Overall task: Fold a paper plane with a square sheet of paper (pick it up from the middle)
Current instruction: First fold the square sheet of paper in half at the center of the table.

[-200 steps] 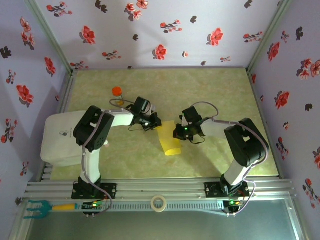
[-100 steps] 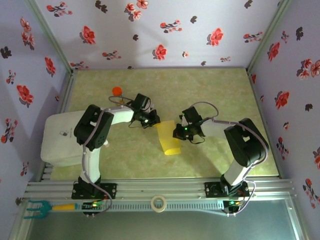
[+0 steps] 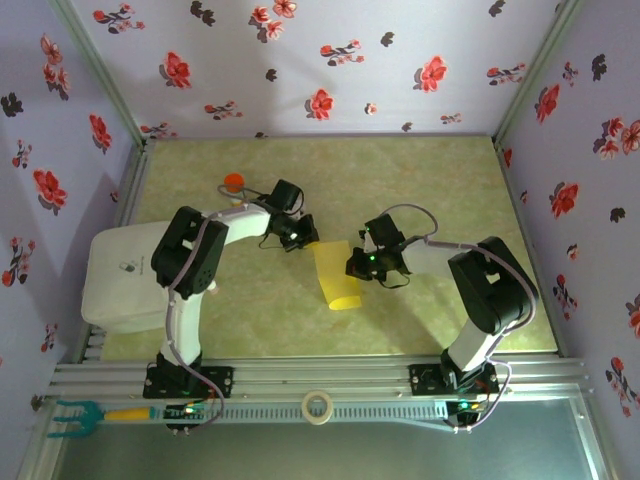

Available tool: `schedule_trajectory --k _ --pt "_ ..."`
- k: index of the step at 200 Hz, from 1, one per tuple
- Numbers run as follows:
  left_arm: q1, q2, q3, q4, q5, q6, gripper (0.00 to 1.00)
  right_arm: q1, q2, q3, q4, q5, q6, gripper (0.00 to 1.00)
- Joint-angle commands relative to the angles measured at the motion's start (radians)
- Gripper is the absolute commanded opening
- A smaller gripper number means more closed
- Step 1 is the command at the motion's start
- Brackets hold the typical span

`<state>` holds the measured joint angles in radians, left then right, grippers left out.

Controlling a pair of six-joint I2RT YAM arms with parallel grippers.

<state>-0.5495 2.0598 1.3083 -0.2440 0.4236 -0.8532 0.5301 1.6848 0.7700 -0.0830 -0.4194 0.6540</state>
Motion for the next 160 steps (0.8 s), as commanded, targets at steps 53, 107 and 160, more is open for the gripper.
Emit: schedule_trajectory --k 53,107,160 --pt "0.007 -0.096 0.083 -0.107 -0.138 0.053 0.0 -0.002 0.045 -0.066 -0.094 0.091 0.05 0.0" --pt "-0.066 -0.245 -0.12 0.056 0.004 0.002 0.0 -0.002 0.033 -0.074 -0.084 0.099 0.064 0.0" --pt "-0.162 -0.27 -0.337 0.367 0.117 -0.155 0.0 -0.002 0.027 -0.073 -0.092 0.105 0.062 0.0"
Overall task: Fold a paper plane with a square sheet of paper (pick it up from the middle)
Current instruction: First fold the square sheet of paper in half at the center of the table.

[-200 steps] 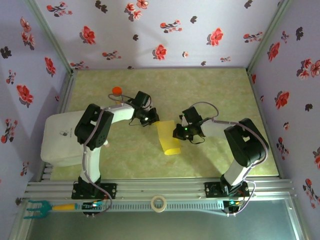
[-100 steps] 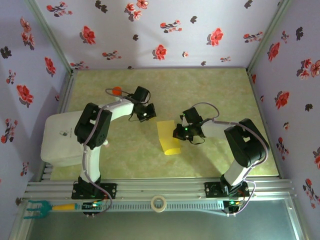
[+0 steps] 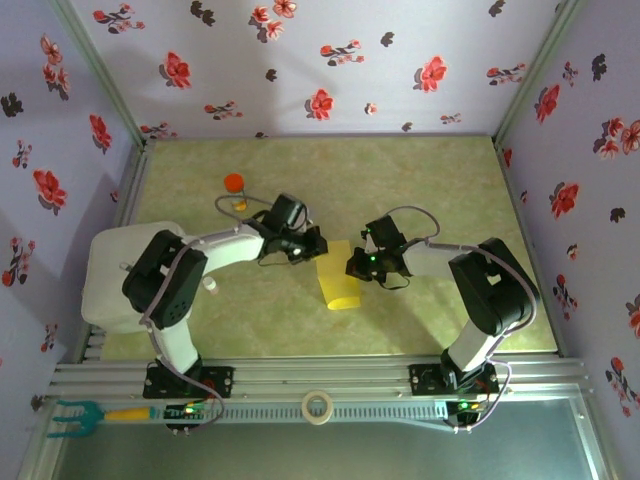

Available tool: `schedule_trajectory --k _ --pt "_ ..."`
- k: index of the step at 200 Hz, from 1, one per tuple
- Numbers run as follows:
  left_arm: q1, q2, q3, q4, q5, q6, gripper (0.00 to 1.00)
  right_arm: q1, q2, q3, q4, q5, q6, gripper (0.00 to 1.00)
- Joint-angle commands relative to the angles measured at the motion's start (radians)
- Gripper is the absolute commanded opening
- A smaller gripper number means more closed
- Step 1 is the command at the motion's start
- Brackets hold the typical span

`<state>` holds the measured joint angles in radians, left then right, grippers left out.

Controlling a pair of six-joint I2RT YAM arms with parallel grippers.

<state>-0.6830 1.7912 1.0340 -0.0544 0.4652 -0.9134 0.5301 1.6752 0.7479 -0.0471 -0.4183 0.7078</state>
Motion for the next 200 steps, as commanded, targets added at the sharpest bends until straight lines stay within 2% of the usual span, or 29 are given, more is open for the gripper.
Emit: schedule_trajectory --k 1,18,108,168,200 --pt "-0.029 -0.001 -0.065 0.183 0.077 -0.098 0.0 -0.002 0.037 -0.05 -0.128 0.104 0.008 0.0" --pt "-0.045 0.014 -0.087 0.232 0.09 -0.123 0.0 -0.002 0.037 -0.046 -0.137 0.106 0.004 0.0" --pt "-0.057 0.053 -0.164 0.234 0.076 -0.133 0.0 -0.002 0.036 -0.044 -0.16 0.115 -0.01 0.0" --pt "-0.055 0.085 -0.235 0.227 0.057 -0.099 0.0 -0.003 0.046 -0.042 -0.162 0.118 -0.014 0.0" --pt "-0.053 0.101 -0.249 0.16 0.017 -0.044 0.0 -0.003 0.049 -0.042 -0.161 0.118 -0.016 0.0"
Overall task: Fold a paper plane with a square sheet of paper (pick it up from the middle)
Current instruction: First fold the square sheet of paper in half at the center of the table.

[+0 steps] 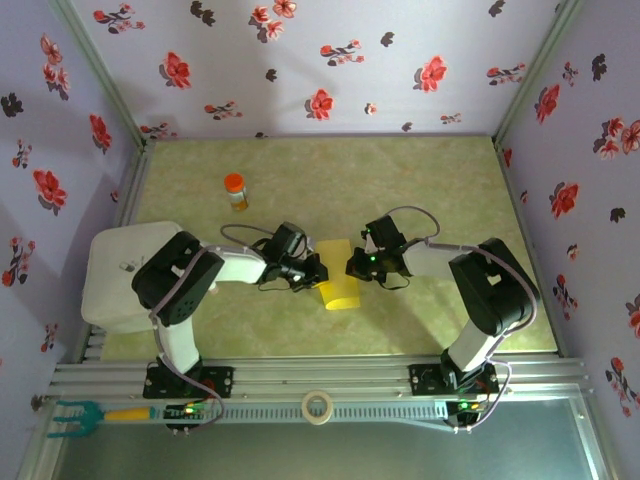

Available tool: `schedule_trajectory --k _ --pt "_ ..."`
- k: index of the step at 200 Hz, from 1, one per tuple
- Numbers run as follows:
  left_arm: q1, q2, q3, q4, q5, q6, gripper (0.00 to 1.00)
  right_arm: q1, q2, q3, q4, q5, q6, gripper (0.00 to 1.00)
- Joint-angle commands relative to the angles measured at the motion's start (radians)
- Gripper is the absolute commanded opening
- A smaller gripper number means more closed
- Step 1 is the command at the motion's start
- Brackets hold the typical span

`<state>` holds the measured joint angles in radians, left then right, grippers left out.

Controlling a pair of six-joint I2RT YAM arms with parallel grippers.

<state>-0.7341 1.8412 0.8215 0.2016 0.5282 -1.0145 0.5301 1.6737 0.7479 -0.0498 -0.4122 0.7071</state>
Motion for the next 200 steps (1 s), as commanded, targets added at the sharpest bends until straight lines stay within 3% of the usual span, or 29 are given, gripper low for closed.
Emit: schedule_trajectory --k 1,76,161,200 --pt "-0.001 0.051 -0.037 -0.098 -0.046 0.057 0.0 -0.004 0.05 -0.041 -0.158 0.111 -0.015 0.0" --pt "-0.017 -0.094 0.036 -0.138 -0.036 0.016 0.0 -0.008 0.051 -0.043 -0.159 0.119 -0.017 0.0" --pt "-0.05 -0.026 -0.036 0.016 0.014 -0.055 0.0 -0.01 0.049 -0.045 -0.162 0.118 -0.02 0.0" --pt "-0.043 0.01 -0.098 0.019 0.0 -0.024 0.0 -0.01 0.055 -0.046 -0.159 0.115 -0.018 0.0"
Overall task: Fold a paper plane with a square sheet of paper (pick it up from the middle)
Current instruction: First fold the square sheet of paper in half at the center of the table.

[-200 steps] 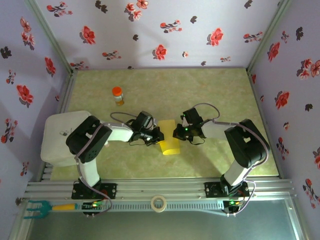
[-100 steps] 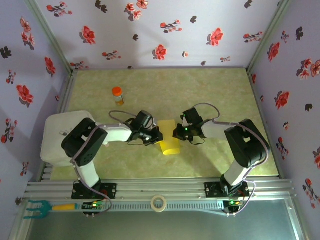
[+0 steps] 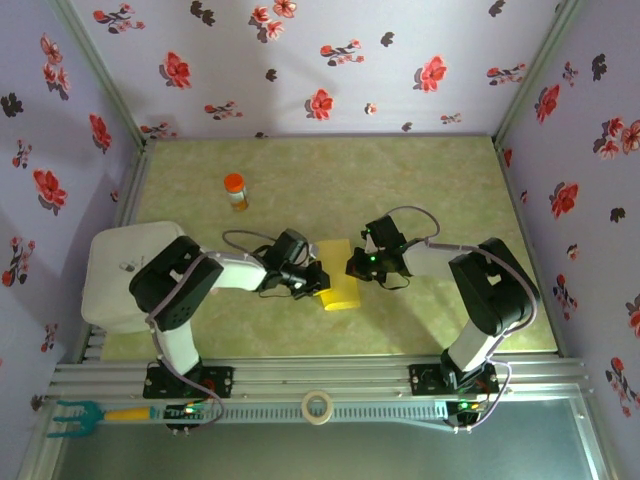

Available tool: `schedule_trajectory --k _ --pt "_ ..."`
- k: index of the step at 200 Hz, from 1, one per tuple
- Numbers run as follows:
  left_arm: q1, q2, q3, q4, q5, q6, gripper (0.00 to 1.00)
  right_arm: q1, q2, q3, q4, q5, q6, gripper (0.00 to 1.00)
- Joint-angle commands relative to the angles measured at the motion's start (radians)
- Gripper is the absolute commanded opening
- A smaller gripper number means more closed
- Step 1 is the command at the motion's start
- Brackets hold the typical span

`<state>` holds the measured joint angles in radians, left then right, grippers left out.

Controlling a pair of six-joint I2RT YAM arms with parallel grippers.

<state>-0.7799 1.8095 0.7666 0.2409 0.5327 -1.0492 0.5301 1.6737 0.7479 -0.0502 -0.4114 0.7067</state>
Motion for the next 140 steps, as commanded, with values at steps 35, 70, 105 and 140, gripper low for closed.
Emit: schedule_trajectory --k 35,70,105,140 --pt "0.012 0.02 -0.054 -0.077 -0.037 0.046 0.0 -0.01 0.053 -0.047 -0.16 0.115 -0.017 0.0" --pt "0.005 -0.071 -0.005 -0.143 -0.045 0.051 0.0 -0.01 0.053 -0.047 -0.161 0.116 -0.017 0.0" --pt "-0.021 -0.099 0.055 -0.21 -0.052 0.056 0.0 -0.01 0.054 -0.046 -0.163 0.12 -0.018 0.0" --pt "-0.038 -0.08 0.051 -0.152 -0.029 0.026 0.0 -0.012 0.055 -0.046 -0.163 0.117 -0.019 0.0"
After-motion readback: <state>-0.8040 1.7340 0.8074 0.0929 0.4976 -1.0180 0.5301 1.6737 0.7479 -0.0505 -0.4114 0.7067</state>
